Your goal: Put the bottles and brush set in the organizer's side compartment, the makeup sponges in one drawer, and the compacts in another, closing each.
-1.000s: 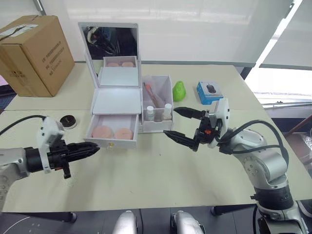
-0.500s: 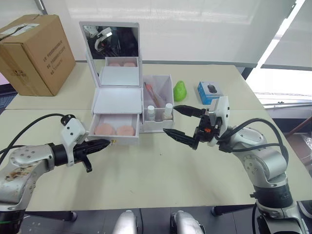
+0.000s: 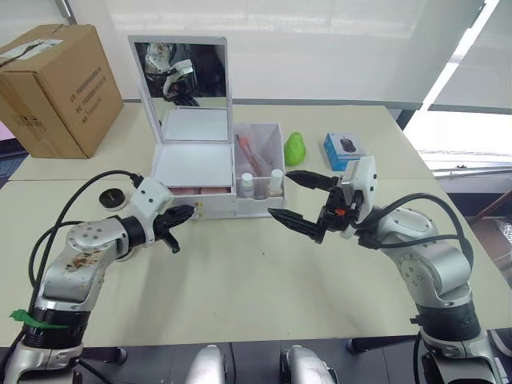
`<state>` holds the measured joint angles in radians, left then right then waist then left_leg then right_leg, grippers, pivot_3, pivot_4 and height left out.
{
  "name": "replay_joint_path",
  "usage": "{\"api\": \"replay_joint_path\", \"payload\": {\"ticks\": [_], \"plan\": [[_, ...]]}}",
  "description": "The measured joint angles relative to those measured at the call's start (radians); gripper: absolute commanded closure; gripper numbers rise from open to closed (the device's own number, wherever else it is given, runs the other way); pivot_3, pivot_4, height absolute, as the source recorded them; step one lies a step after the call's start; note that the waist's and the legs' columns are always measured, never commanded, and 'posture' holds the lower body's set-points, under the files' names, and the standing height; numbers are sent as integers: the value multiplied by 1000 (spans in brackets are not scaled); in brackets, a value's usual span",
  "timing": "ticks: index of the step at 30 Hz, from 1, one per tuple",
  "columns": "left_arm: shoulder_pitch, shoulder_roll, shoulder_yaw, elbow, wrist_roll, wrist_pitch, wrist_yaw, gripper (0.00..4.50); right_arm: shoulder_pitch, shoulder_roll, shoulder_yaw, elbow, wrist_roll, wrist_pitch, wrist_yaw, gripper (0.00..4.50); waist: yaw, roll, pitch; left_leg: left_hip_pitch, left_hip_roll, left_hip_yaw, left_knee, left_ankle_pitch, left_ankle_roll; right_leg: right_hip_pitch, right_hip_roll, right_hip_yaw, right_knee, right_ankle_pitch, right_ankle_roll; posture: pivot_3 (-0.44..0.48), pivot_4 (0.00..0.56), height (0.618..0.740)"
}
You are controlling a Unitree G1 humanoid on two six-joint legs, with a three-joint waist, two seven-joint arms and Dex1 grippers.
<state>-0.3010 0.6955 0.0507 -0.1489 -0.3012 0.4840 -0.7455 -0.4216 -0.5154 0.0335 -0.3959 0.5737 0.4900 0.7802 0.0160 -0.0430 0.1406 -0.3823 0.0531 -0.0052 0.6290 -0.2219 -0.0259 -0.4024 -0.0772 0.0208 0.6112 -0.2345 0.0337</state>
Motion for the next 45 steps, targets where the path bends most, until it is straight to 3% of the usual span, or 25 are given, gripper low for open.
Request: {"api": "replay_joint_path", "payload": {"ticks": [23, 30, 34, 39, 44, 45], "plan": [[-36, -21, -5, 6, 40, 46, 31, 4479, -7, -1, 27, -4, -6, 2, -16, 0, -3, 0, 0, 0, 0, -1, 1, 0, 0, 0, 0, 0, 0, 1, 1, 0, 150, 722], [13, -13, 52, -44, 3, 65, 26, 4479, -5, -9, 27, -4, -5, 2, -15, 0, -5, 0, 0, 0, 0, -1, 1, 0, 0, 0, 1, 0, 0, 1, 1, 0, 150, 722], [66, 1, 167, -118, -100, 113, 5, 4479, 0, -23, 25, -5, -2, 3, -8, 0, -6, 0, 0, 1, 0, -1, 1, 0, 0, 0, 0, 0, 0, 1, 1, 0, 150, 722], [219, 44, 406, -202, -301, 183, -83, 4479, 22, -56, -7, -2, 1, 3, 9, 0, -11, 0, 0, 2, 0, -1, 0, 0, 0, 0, 0, 0, 0, 0, 0, 0, 150, 722], [430, 182, 692, -53, -323, 161, -228, 4479, 121, -142, -161, 56, 20, -11, 57, 0, -10, 2, 1, 5, 0, 0, -1, 0, 0, -2, 0, 0, 0, -5, -8, 0, 150, 722], [469, 215, 740, 10, -302, 126, -253, 4107, 160, -169, -196, 72, 19, -34, 83, 0, -5, 4, 2, 5, 0, 0, -1, 0, 0, -3, -1, 0, -1, -5, -8, 0, 150, 722]]}}
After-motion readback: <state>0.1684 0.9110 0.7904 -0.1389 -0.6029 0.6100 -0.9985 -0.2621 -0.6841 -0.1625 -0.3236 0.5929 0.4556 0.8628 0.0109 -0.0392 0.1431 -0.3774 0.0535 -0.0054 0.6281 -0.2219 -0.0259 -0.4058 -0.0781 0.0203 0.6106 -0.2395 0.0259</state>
